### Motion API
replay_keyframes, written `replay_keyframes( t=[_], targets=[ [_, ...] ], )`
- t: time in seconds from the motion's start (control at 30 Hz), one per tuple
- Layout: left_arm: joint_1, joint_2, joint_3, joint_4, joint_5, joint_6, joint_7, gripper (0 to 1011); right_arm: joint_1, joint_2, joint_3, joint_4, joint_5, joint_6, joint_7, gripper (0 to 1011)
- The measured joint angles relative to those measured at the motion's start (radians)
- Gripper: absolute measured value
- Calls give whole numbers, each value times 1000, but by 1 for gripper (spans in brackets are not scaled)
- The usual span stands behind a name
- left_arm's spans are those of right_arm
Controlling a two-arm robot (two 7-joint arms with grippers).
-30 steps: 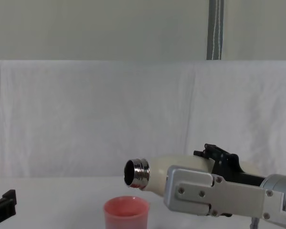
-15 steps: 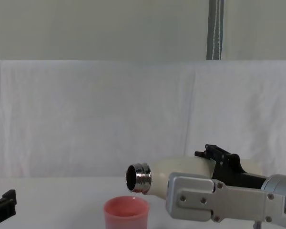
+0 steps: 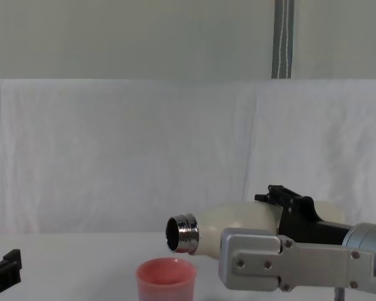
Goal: Grasp the thermos with one hand and pour water into the cup lid.
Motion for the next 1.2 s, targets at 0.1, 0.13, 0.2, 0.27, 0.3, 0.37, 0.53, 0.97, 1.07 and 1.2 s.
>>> replay_keyframes(
  t=[0.1,0.13,0.2,0.27,0.3,0.37,0.53,0.97,1.07,1.2],
  targets=[
    [0,0,0,0,0,0,0,1001,5,2,-3,0,-6,0,1,956],
    [0,0,0,0,0,0,0,1001,6,2,-4,0,-7,0,1,956],
    [0,0,0,0,0,0,0,1001,10,3,-5,0,-11,0,1,956],
    [0,0,0,0,0,0,0,1001,11,4,-6,0,-13,1,1,956],
    [0,0,0,0,0,0,0,1001,12,5,-7,0,-15,2,1,956],
    [0,0,0,0,0,0,0,1001,14,6,-8,0,-18,4,1,956],
    [0,0,0,0,0,0,0,1001,18,9,-11,0,-26,6,1,956],
    [0,0,0,0,0,0,0,1001,26,15,-19,-2,-48,12,-3,956],
    [0,0,0,0,0,0,0,1001,27,16,-20,-2,-51,12,-4,956],
    [0,0,0,0,0,0,0,1001,29,18,-21,-4,-53,12,-5,956]
  ],
)
